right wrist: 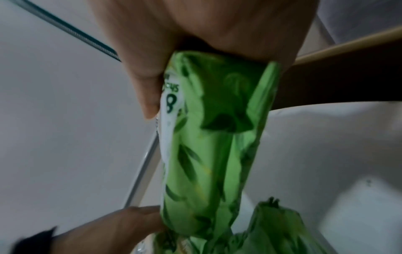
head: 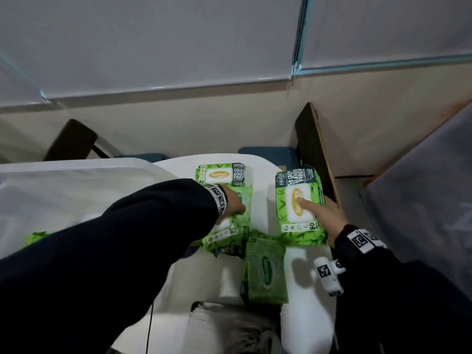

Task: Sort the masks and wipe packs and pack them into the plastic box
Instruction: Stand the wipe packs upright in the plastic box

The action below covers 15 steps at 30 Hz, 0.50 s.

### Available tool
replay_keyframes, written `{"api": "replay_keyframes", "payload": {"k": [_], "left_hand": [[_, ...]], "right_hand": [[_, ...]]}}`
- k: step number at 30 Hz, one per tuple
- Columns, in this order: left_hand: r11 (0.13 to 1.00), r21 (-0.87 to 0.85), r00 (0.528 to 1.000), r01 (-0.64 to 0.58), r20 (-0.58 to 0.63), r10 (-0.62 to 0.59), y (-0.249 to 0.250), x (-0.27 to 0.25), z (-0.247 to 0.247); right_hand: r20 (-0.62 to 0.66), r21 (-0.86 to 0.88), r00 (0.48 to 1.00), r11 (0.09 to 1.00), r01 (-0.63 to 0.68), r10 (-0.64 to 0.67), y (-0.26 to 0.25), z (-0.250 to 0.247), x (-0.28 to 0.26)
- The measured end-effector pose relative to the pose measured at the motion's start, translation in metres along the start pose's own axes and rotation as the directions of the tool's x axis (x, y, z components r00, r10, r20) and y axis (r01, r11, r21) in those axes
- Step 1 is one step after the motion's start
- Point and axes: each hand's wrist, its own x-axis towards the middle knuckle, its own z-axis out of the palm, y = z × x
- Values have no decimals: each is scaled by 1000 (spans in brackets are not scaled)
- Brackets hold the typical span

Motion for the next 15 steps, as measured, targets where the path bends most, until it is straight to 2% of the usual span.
{"api": "replay_keyframes", "payload": {"k": [2,4,6,8,11,13,15], "left_hand": [[997,-13,996,-75,47,75,2,4,-6],[995,-60,993,-81,84,86,4,-1,-13],[991,61,991,-116,68,111,6,-1,-10],[990,98,995,-100,23,98,8,-6,-13],[995,11,995,-97,-27,97,7,-17,-4],[988,-144,999,-51,-25,48,8,-35,-1],[964,-266,996,9,-81,-32,11,-61,-2]], "right_hand": [[5,115,1000,993,-24,24,1,-5,-23],[-2,191,998,980,-56,57,3,-10,-41],[2,242,996,967,-83,85,7,-13,-52],[18,279,993,953,-116,116,10,-13,-60],[32,322,989,935,-149,147,16,-8,-69],[47,338,985,925,-175,169,19,-3,-75],[67,350,976,911,-218,207,16,6,-80]]}}
